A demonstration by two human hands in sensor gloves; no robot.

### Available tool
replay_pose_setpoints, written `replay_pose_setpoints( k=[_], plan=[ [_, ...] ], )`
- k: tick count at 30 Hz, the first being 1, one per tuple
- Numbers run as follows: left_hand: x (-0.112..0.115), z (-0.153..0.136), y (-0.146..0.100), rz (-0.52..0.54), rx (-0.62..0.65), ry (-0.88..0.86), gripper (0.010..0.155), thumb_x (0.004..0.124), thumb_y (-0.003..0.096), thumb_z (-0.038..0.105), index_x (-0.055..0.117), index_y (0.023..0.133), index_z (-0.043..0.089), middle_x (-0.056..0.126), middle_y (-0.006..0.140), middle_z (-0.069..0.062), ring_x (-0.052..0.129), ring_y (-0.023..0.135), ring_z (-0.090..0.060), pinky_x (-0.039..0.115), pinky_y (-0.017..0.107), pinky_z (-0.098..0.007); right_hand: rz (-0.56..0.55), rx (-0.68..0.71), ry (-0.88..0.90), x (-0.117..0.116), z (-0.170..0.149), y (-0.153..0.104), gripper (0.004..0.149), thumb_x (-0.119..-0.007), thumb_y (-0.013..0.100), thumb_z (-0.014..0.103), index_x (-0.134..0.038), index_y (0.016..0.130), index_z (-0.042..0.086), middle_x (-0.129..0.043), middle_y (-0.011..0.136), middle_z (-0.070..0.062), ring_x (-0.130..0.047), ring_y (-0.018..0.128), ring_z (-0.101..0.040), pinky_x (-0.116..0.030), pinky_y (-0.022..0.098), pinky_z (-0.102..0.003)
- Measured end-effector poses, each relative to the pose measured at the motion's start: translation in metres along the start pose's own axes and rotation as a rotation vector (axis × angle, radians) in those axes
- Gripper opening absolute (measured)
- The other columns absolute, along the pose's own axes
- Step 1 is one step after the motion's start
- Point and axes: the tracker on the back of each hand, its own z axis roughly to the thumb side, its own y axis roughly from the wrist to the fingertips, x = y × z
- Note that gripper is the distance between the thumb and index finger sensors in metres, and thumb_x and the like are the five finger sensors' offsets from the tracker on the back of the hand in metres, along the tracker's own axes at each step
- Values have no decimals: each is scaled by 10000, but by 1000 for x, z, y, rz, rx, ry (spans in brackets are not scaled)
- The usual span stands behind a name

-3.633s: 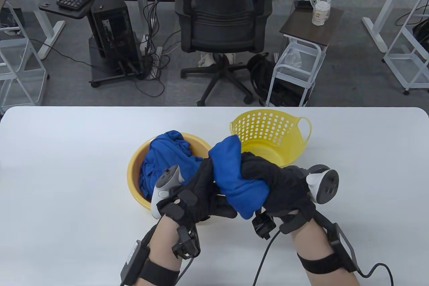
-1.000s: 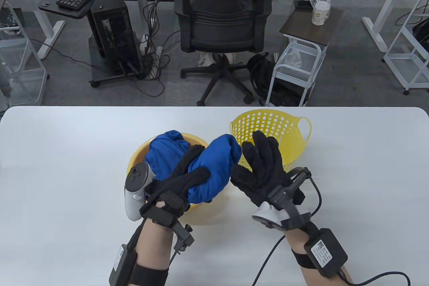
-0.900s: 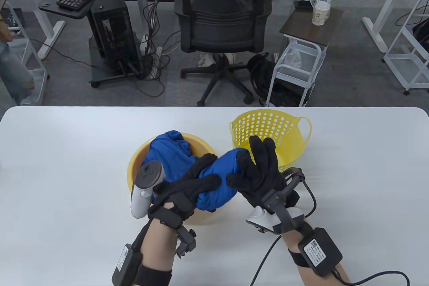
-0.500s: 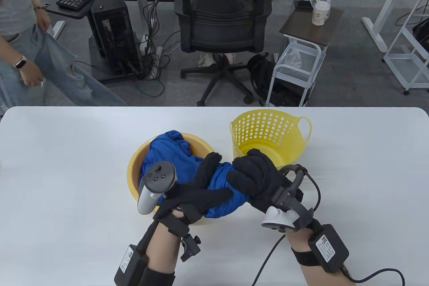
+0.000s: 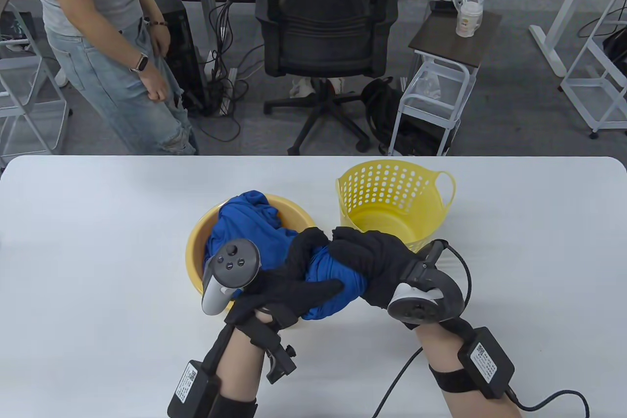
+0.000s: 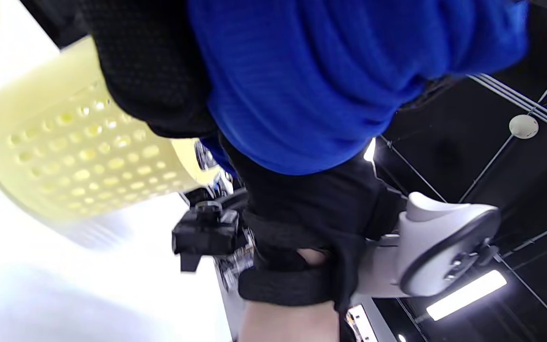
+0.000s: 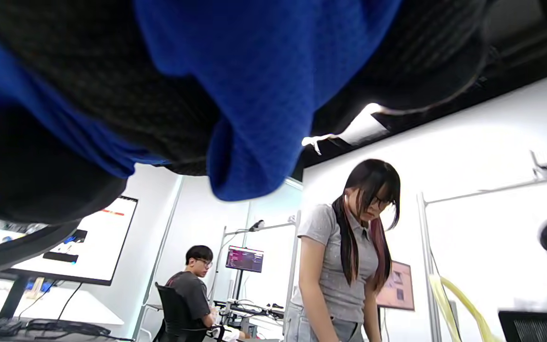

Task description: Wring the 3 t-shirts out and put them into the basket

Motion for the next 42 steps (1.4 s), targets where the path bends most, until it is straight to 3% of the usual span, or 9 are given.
replay_pose_setpoints(
  k=[9, 12, 16, 20, 23, 26, 32, 36, 42],
  plan=[
    [12, 8, 4, -29, 18, 190, 1194, 983, 452, 676, 169, 1187, 203, 270, 1315, -166, 901, 853, -485, 896, 554, -489, 50, -54, -68, -2, -7, -1, 828, -1025, 386, 298, -495, 1015, 206, -878, 740, -199, -1001, 513, -342, -916, 335, -464],
    [15, 15, 3, -34, -10, 281, 1130, 1003, 489, 587, 179, 1191, 262, 249, 1310, -185, 888, 878, -493, 887, 570, -507, 34, -37, -97, -4, -7, -1, 820, -1019, 392, 289, -484, 1008, 203, -870, 751, -184, -1004, 671, -367, -931, 444, -509],
    [18, 22, 1, -9, -30, 375, 1106, 984, 519, 549, 143, 1179, 266, 270, 1283, -263, 900, 867, -500, 896, 559, -507, 90, -95, 67, -10, -13, -1, 832, -1019, 413, 212, -448, 1019, 209, -817, 776, -242, -1039, 468, -374, -982, 247, -434],
    [25, 27, 2, 51, -29, 511, 1138, 999, 480, 579, 130, 1166, 312, 293, 1269, -281, 914, 853, -488, 917, 533, -482, 82, -167, -5, -10, -11, 0, 823, -1017, 414, 205, -462, 1022, 233, -824, 778, -240, -1028, 365, -349, -944, 134, -374],
    [34, 28, 4, 65, -44, 601, 1209, 1015, 415, 610, 101, 1152, 321, 278, 1257, -300, 908, 861, -473, 924, 540, -467, 79, -206, -89, -7, -8, 0, 812, -1021, 411, 207, -483, 1019, 232, -834, 768, -237, -1019, 324, -334, -924, 99, -353],
    [36, 25, 7, 89, -73, 612, 1233, 1035, 463, 534, 48, 1131, 220, 305, 1254, -297, 908, 859, -470, 923, 543, -482, 96, -241, -164, -6, -1, 3, 807, -1028, 406, 198, -505, 1021, 214, -841, 756, -244, -1013, 301, -332, -913, 81, -346],
    [35, 16, 8, 242, -138, 794, 1113, 1041, 475, 477, 239, 1180, 162, 470, 1256, -205, 943, 838, -433, 928, 529, -490, 76, -267, -322, -20, 15, 5, 800, -1043, 387, 225, -543, 1008, 145, -876, 706, -220, -1021, 253, -299, -907, 42, -328],
    [40, 6, 9, 349, -130, 993, 1058, 1042, 461, 487, 287, 1173, 281, 524, 1253, -118, 946, 858, -379, 920, 563, -485, 97, -290, -268, -26, 16, 5, 797, -1051, 373, 221, -572, 996, 89, -873, 681, -219, -1014, 237, -296, -898, 33, -332],
    [38, 14, 5, 423, -48, 1091, 1012, 1048, 447, 489, 344, 1157, 330, 575, 1241, -73, 953, 853, -365, 917, 576, -480, 65, -362, -94, -22, 11, 5, 784, -1044, 360, 199, -589, 983, 56, -851, 636, -225, -983, 188, -275, -878, -3, -309]
  ],
)
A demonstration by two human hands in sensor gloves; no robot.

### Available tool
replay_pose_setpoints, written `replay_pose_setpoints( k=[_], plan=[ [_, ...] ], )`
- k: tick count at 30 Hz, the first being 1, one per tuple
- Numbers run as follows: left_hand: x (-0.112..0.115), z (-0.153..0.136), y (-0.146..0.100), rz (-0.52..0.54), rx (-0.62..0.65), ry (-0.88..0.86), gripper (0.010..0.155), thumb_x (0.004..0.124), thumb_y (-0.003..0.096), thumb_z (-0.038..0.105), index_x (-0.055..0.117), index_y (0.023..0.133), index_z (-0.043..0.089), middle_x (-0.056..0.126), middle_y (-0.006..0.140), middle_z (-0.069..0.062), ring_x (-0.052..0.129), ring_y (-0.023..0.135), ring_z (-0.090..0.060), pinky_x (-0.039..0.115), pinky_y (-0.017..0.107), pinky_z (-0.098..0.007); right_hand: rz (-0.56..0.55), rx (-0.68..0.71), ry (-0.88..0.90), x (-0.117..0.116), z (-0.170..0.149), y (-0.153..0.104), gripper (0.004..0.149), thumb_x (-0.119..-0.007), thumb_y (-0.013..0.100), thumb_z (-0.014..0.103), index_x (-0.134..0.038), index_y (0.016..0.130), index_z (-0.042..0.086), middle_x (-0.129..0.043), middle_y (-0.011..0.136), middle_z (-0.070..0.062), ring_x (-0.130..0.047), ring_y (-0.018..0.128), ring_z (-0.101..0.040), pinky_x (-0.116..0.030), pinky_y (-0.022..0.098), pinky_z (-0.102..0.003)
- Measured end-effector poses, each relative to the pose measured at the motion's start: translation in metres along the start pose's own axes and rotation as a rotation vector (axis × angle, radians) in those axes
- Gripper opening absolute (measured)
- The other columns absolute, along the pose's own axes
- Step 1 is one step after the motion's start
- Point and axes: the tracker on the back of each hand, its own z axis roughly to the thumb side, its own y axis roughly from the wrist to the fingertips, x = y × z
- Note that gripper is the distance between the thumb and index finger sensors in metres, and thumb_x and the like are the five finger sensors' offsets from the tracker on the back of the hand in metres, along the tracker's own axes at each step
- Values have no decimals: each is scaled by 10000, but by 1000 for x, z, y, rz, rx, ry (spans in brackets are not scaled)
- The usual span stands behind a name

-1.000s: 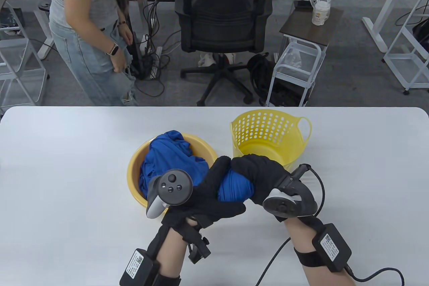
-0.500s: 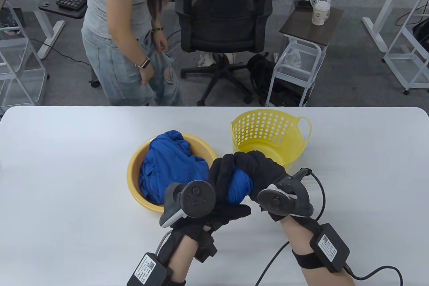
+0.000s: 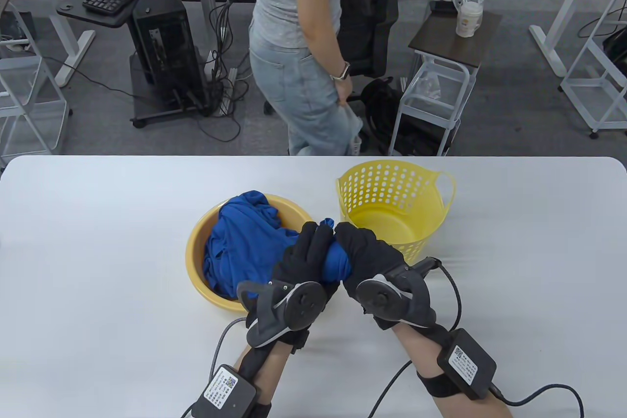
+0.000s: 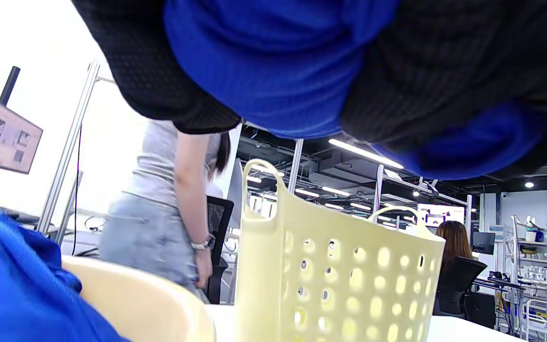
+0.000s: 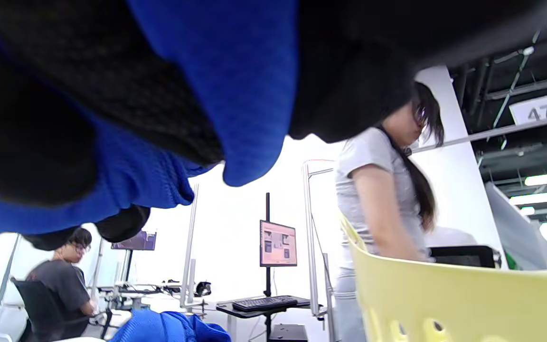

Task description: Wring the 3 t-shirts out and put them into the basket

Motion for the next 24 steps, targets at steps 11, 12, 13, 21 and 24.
replay_pose_setpoints(
  k=[11, 12, 13, 21, 24],
  plan=[
    [-21, 8, -5, 69, 29, 79, 1002, 1040, 452, 483, 344, 1156, 329, 577, 1251, -39, 930, 873, -365, 878, 612, -493, 8, -92, 250, 7, -6, 0, 796, -1028, 364, 165, -541, 988, 71, -817, 635, -237, -959, 191, -278, -864, -1, -305],
    [-21, 8, -5, 72, 30, 77, 1018, 1036, 456, 479, 318, 1160, 321, 568, 1253, -38, 923, 880, -365, 870, 620, -496, 7, -98, 266, 7, -7, 0, 798, -1026, 364, 161, -537, 988, 70, -813, 637, -238, -956, 194, -282, -861, 3, -308],
    [-21, 8, -5, 73, 30, 75, 1029, 1034, 457, 476, 303, 1161, 307, 561, 1254, -36, 916, 885, -369, 864, 626, -503, 8, -109, 288, 6, -7, 0, 799, -1025, 362, 158, -536, 987, 67, -811, 639, -240, -952, 196, -286, -859, 5, -312],
    [-21, 5, -4, 67, 41, 48, 1048, 1029, 459, 453, 271, 1159, 268, 541, 1260, -22, 895, 905, -380, 841, 650, -521, 43, -196, 421, -1, -14, -1, 786, -1016, 358, 130, -525, 967, 62, -795, 645, -240, -941, 208, -299, -855, 20, -321],
    [-21, 4, -4, 62, 45, 42, 1041, 1029, 457, 452, 281, 1159, 276, 540, 1262, -18, 894, 906, -381, 836, 652, -525, 53, -214, 432, -2, -13, -1, 778, -1014, 358, 128, -526, 960, 57, -795, 643, -240, -941, 206, -299, -855, 19, -320]
  ],
)
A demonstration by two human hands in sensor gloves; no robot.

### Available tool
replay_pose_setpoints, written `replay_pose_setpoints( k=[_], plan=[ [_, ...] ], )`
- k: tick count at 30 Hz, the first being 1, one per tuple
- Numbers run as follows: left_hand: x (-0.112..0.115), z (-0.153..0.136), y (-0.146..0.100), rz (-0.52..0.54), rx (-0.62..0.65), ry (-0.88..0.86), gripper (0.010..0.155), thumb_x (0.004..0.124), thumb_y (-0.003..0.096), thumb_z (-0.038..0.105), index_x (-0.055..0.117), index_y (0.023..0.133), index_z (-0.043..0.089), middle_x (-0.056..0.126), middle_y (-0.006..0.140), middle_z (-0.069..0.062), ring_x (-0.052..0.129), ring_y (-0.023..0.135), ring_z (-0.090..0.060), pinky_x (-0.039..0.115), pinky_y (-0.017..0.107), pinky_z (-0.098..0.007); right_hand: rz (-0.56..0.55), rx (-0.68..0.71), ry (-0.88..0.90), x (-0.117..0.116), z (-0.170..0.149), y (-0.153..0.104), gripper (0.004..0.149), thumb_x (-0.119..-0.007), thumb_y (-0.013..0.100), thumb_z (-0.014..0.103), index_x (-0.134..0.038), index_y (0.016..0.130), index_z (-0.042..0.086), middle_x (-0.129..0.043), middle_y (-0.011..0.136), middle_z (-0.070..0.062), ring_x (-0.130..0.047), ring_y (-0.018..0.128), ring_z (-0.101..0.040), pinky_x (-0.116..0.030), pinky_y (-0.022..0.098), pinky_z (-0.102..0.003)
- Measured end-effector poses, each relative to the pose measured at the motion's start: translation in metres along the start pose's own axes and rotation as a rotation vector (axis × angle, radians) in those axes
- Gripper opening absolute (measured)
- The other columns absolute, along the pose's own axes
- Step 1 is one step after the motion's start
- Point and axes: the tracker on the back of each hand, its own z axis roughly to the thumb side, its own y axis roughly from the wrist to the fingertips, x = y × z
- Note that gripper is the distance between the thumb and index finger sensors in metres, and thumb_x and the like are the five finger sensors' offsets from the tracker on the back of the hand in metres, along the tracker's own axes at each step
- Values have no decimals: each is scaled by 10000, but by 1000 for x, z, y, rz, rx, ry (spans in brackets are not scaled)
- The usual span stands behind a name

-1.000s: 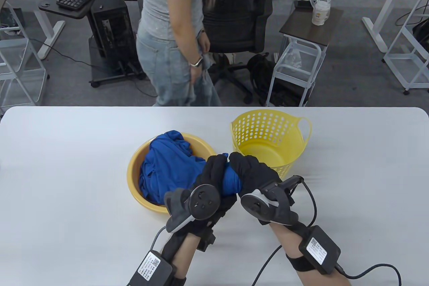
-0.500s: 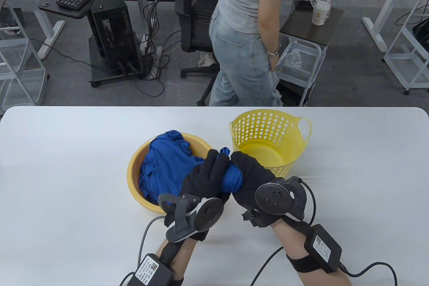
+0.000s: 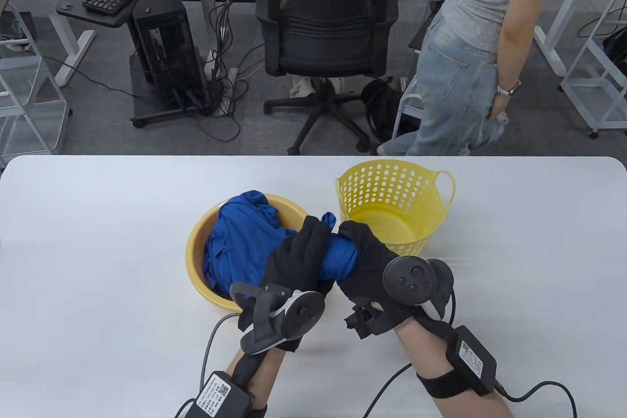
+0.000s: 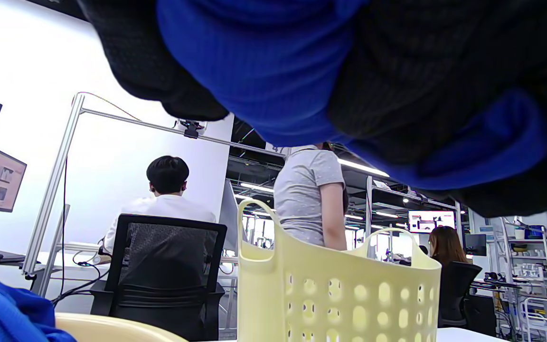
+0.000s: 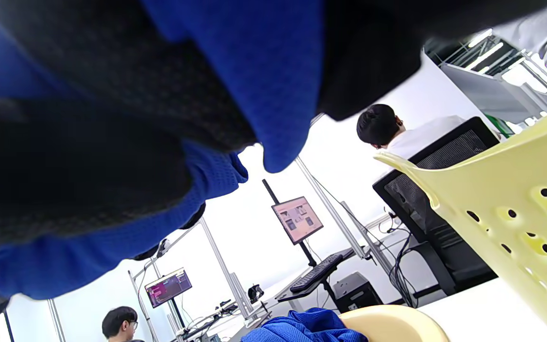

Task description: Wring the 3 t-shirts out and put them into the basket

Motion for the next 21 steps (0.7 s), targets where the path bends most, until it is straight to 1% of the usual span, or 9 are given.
replay_pose_setpoints(
  k=[4, 8, 12, 15, 16, 18, 19, 20, 21],
  plan=[
    [0, -1, 0, 11, 9, 15, 1029, 1028, 457, 452, 293, 1158, 284, 546, 1260, -16, 897, 902, -381, 840, 648, -524, 17, -19, 30, -2, -1, 1, 775, -1013, 362, 125, -524, 960, 57, -793, 645, -242, -941, 207, -299, -856, 20, -320],
    [7, -2, 1, -17, 14, 23, 1008, 1022, 458, 458, 314, 1154, 278, 549, 1259, -26, 905, 892, -386, 846, 639, -525, 65, -62, 31, -6, -9, 3, 775, -1012, 366, 126, -523, 962, 54, -796, 643, -244, -943, 205, -295, -858, 18, -314],
    [7, -3, 2, -18, 18, 25, 1011, 1023, 453, 465, 318, 1155, 282, 557, 1258, -31, 912, 888, -382, 853, 634, -519, 77, -69, 30, -6, -9, 5, 780, -1016, 367, 129, -523, 966, 50, -798, 642, -251, -947, 203, -294, -861, 14, -308],
    [7, -12, 4, -64, 49, 66, 1020, 1035, 437, 481, 334, 1154, 297, 577, 1256, -16, 926, 888, -366, 868, 627, -505, 70, -117, 39, -18, -10, 0, 803, -1018, 383, 138, -501, 992, 57, -790, 661, -268, -956, 224, -299, -872, 28, -311],
    [7, -20, 5, -89, 52, 64, 1030, 1046, 419, 491, 348, 1154, 303, 597, 1251, -11, 940, 880, -359, 876, 623, -496, 102, -123, 59, -25, -9, 0, 822, -1020, 393, 147, -484, 1011, 63, -780, 684, -287, -961, 249, -317, -879, 47, -322],
    [7, -29, 5, -113, 48, 59, 1040, 1064, 414, 486, 354, 1155, 319, 597, 1256, -7, 928, 896, -353, 868, 632, -495, 154, -110, 97, -28, -9, 1, 856, -1014, 424, 179, -435, 1047, 83, -745, 749, -325, -970, 331, -369, -895, 108, -351],
    [7, -31, 5, -126, 45, 60, 1035, 1052, 417, 516, 356, 1158, 321, 602, 1258, -6, 924, 902, -348, 863, 636, -492, 179, -109, 119, -28, -9, 2, 871, -1016, 422, 186, -430, 1061, 97, -726, 775, -346, -964, 365, -400, -894, 136, -375],
    [5, -34, 6, -162, 42, 53, 1041, 1038, 415, 551, 352, 1164, 320, 601, 1260, -10, 905, 924, -338, 843, 653, -493, 214, -108, 127, -25, -11, 5, 876, -1018, 420, 187, -436, 1071, 125, -722, 791, -353, -962, 390, -415, -895, 156, -388],
    [2, -36, 6, -183, 30, 35, 1048, 1025, 409, 583, 354, 1169, 318, 590, 1266, -17, 873, 953, -338, 814, 677, -506, 242, -103, 146, -21, -17, 8, 878, -1021, 417, 203, -445, 1078, 155, -723, 802, -352, -967, 412, -418, -901, 175, -390]
  ],
)
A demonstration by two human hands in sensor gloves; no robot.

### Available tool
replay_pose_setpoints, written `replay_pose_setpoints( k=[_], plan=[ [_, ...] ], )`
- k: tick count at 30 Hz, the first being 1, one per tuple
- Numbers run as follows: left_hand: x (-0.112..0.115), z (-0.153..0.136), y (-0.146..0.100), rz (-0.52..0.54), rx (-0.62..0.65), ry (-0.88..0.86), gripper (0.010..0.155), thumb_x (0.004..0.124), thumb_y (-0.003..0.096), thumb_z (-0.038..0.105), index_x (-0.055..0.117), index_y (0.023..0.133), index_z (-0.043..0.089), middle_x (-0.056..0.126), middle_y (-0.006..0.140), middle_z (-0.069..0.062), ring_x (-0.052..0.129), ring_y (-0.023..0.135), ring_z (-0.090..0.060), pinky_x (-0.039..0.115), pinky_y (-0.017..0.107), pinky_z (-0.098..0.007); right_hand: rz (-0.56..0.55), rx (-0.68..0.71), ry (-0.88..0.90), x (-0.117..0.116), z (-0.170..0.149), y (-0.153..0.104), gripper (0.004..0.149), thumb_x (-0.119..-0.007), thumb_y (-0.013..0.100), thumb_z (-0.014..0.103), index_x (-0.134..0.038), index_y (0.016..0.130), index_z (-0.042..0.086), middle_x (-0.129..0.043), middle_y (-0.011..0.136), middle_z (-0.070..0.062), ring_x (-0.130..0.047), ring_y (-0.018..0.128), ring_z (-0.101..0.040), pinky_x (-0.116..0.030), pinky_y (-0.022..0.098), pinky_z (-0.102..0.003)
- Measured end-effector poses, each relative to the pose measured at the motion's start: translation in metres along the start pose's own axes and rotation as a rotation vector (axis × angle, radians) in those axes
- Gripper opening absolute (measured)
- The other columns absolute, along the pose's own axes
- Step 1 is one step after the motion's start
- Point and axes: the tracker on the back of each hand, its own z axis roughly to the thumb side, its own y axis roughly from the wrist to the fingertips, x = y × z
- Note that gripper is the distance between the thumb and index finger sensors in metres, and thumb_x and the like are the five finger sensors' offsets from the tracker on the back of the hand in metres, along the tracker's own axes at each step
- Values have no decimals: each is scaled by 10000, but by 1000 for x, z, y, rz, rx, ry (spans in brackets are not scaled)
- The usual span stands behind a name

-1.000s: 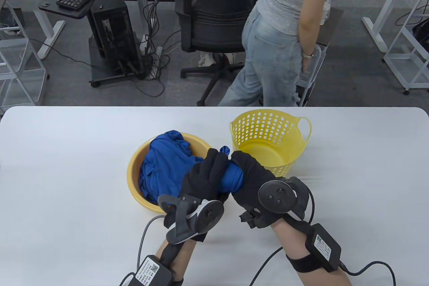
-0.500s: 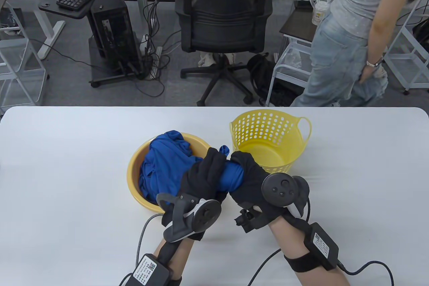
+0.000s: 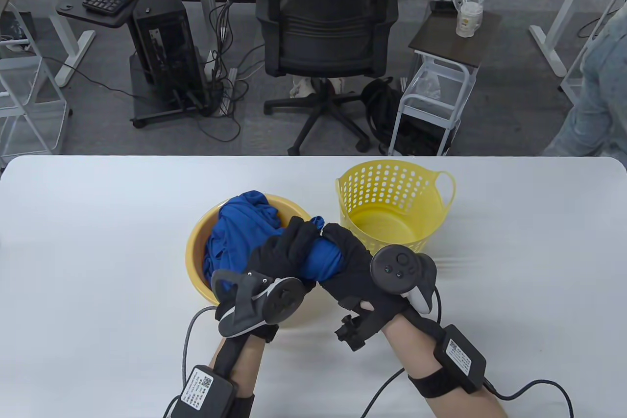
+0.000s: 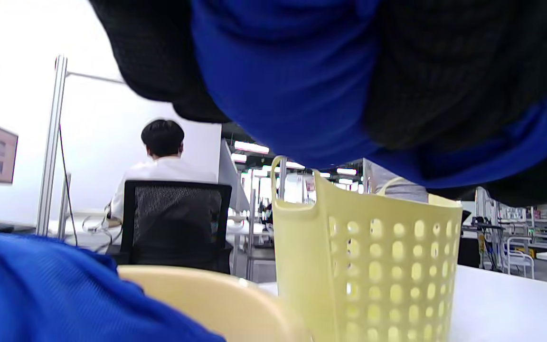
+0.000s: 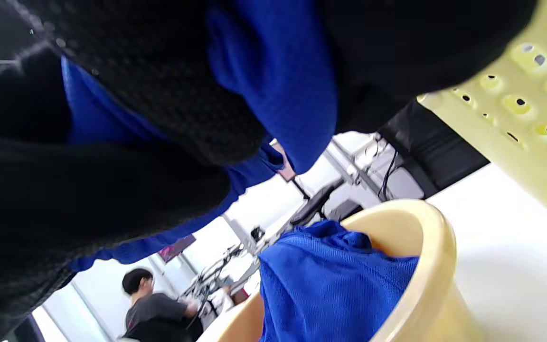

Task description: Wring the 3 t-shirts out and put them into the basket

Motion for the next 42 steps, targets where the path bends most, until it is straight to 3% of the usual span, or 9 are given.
replay_pose_setpoints(
  k=[4, 6, 11, 14, 19, 30, 35, 39, 42],
  plan=[
    [-21, -11, -8, 130, -82, -180, 966, 883, 458, 668, 343, 1185, 332, 519, 1299, -30, 726, 1082, -389, 684, 773, -576, -76, -81, 306, 32, -30, 5, 859, -1037, 418, 228, -506, 1090, 162, -736, 800, -385, -963, 416, -464, -891, 183, -420],
    [-29, -21, -12, 106, -140, -228, 914, 875, 489, 649, 378, 1191, 341, 500, 1307, -50, 646, 1124, -402, 619, 803, -586, -239, -125, 340, 55, -42, 2, 860, -1023, 444, 239, -476, 1099, 138, -713, 813, -407, -946, 440, -483, -882, 202, -434],
    [-28, -61, -19, 15, -419, -91, 786, 848, 558, 573, 465, 1193, 310, 544, 1294, -81, 582, 1136, -435, 575, 807, -602, -590, -209, -107, 109, -61, -15, 866, -956, 502, 192, -357, 1114, 57, -567, 908, -489, -852, 570, -594, -840, 300, -530],
    [-16, -78, -21, -45, -525, -79, 760, 855, 571, 536, 491, 1190, 287, 547, 1286, -108, 562, 1127, -464, 561, 797, -618, -602, -278, -306, 112, -68, -15, 856, -912, 522, 168, -313, 1110, 0, -474, 941, -542, -782, 643, -669, -815, 368, -591],
    [22, -85, -11, -348, -643, -99, 774, 873, 576, 513, 489, 1198, 259, 519, 1288, -144, 550, 1111, -503, 563, 789, -626, -317, -202, -132, 89, -66, -2, 833, -857, 579, 260, -284, 1120, -10, -322, 1032, -531, -553, 841, -761, -636, 542, -745],
    [105, -72, 13, -760, -761, 223, 755, 919, 486, 573, 841, 1035, 60, 581, 1237, -246, 343, 1079, -541, 385, 764, -664, -393, -55, 63, 106, -42, -14, 772, -809, 603, 370, -417, 1118, -51, -367, 1041, -519, -536, 855, -769, -609, 537, -781],
    [98, -70, 23, -731, -764, 316, 390, 798, 594, 403, 853, 962, 288, 709, 1202, -112, 543, 1097, -460, 481, 785, -633, -371, -39, 130, 111, -38, -17, 748, -801, 609, 374, -456, 1114, -55, -387, 1040, -520, -536, 853, -774, -600, 535, -788],
    [56, -86, 21, -544, -773, -5, 398, 768, 602, 411, 822, 958, 242, 966, 978, -117, 946, 862, -363, 753, 682, -566, -379, -14, 160, 114, -33, -18, 745, -801, 609, 379, -465, 1114, -54, -403, 1041, -516, -540, 853, -772, -600, 534, -789],
    [16, -101, 14, -362, -758, -413, 414, 736, 615, 392, 792, 956, 166, 1014, 876, -138, 1017, 747, -322, 824, 604, -525, -371, -5, 188, 115, -31, -19, 745, -799, 611, 382, -466, 1114, -55, -408, 1040, -517, -540, 852, -773, -598, 533, -791]
  ],
)
